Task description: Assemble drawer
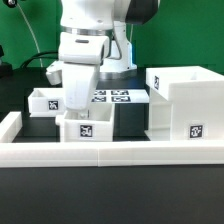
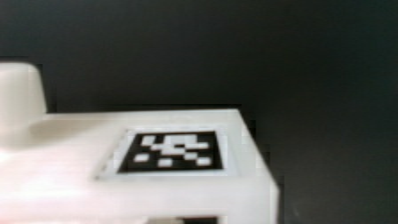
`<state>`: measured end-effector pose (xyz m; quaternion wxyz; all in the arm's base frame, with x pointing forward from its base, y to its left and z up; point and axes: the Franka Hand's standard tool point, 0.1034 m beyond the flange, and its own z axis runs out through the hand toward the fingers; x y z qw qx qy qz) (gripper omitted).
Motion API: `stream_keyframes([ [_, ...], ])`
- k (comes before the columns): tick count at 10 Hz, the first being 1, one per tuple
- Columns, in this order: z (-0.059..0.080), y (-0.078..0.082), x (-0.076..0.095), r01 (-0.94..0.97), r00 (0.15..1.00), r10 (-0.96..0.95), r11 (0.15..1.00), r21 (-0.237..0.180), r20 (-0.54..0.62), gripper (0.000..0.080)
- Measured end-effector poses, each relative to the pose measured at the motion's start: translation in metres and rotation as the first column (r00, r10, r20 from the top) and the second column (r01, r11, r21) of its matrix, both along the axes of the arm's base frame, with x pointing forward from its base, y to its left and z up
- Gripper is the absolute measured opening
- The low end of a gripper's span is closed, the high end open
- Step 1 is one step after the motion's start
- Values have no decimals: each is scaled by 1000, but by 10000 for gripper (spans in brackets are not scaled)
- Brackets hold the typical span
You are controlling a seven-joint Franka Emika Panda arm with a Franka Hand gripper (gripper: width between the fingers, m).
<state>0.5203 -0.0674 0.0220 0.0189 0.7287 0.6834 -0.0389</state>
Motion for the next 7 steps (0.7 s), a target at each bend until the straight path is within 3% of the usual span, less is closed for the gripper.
stream_keyframes([
  [5,-2,2,0,-38,999,38,999,1,-11,42],
  [7,-1,22,5,-93,995,93,996,12,-43,42],
])
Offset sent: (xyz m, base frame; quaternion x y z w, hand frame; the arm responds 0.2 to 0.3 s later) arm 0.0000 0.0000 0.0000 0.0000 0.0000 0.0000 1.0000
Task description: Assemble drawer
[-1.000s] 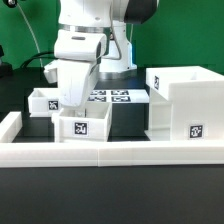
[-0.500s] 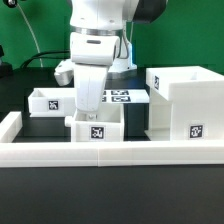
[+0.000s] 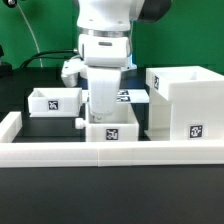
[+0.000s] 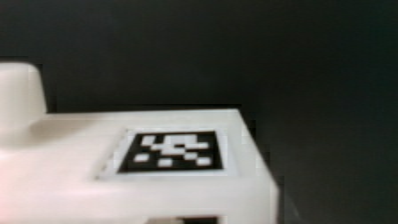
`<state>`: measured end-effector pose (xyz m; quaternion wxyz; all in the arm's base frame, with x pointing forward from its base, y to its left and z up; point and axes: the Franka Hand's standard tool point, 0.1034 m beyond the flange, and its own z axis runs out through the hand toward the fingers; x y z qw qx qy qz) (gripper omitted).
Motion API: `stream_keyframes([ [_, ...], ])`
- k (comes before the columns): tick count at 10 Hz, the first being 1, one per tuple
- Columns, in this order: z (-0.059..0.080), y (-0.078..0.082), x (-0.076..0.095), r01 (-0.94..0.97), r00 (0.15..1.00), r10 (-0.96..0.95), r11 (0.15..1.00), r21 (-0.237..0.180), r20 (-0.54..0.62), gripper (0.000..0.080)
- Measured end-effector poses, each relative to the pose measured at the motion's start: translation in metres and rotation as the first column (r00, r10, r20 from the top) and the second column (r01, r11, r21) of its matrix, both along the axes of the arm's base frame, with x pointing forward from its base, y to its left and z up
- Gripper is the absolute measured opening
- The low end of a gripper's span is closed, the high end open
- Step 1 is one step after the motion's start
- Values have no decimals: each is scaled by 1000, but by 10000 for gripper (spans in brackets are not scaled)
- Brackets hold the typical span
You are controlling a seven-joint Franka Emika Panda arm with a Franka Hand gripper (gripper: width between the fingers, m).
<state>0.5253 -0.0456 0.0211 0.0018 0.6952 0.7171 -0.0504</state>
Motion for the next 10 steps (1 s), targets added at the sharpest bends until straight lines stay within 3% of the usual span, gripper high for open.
stream_keyframes([
  [5,0,5,3,31,999,-31,1000,3,4,42],
  [10,-3,11,7,36,994,-37,999,17,107,42],
])
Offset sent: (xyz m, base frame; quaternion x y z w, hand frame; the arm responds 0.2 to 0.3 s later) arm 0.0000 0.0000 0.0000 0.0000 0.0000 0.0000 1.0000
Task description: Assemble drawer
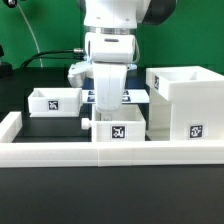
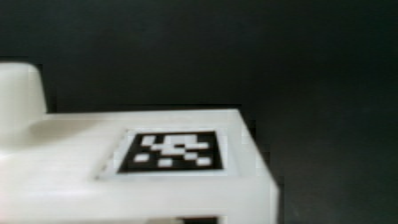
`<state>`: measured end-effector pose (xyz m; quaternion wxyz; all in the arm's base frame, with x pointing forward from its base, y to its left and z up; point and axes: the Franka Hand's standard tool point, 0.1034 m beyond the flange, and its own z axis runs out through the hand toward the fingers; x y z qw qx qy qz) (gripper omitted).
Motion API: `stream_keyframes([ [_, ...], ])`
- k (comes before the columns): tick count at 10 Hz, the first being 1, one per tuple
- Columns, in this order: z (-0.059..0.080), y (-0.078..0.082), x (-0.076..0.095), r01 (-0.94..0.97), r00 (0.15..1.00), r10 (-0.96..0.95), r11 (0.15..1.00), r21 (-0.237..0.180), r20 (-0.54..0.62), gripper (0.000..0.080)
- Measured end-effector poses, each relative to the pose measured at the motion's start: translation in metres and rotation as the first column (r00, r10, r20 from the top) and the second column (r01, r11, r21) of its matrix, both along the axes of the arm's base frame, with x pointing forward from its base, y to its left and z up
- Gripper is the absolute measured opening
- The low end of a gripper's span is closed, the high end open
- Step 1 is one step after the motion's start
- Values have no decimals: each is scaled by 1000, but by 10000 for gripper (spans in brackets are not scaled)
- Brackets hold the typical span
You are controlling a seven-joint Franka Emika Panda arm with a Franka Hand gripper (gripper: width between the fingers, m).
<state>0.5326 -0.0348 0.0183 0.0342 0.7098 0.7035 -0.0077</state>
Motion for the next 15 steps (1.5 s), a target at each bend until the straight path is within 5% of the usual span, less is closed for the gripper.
stream_keyframes([
  [15,-5,27,2,-26,1000,26,1000,2,-4,42],
])
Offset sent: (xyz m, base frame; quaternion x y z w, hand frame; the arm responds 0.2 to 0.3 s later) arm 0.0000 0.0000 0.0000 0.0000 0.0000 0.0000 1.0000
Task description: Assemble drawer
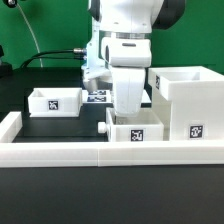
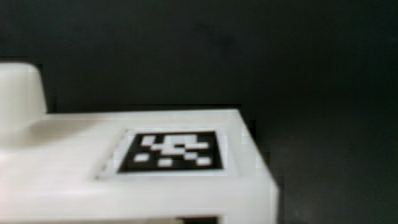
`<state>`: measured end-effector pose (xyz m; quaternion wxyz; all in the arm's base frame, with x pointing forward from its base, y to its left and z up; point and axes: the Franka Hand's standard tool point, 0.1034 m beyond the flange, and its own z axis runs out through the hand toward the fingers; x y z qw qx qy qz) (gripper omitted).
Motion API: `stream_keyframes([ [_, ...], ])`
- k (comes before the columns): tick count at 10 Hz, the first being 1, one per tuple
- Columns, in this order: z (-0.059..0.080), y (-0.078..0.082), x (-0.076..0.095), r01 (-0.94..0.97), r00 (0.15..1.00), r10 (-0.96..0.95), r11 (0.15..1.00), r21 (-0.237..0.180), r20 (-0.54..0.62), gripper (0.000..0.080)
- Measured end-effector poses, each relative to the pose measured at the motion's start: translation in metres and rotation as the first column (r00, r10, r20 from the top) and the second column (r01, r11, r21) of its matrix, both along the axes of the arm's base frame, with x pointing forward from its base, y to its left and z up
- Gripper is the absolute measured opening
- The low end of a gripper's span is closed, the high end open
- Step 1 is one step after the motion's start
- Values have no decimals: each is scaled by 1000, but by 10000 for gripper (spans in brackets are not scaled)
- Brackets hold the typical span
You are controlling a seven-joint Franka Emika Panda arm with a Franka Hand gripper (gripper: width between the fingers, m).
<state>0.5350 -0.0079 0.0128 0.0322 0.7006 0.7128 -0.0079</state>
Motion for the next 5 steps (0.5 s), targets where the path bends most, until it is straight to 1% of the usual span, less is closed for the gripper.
stream_keyframes([
  [1,0,6,0,2,1000,-2,1000,3,1,42],
  [2,0,7,0,19,1000,-19,1000,2,-1,42],
  [5,0,7,-1,63,998,-63,998,0,-5,42],
])
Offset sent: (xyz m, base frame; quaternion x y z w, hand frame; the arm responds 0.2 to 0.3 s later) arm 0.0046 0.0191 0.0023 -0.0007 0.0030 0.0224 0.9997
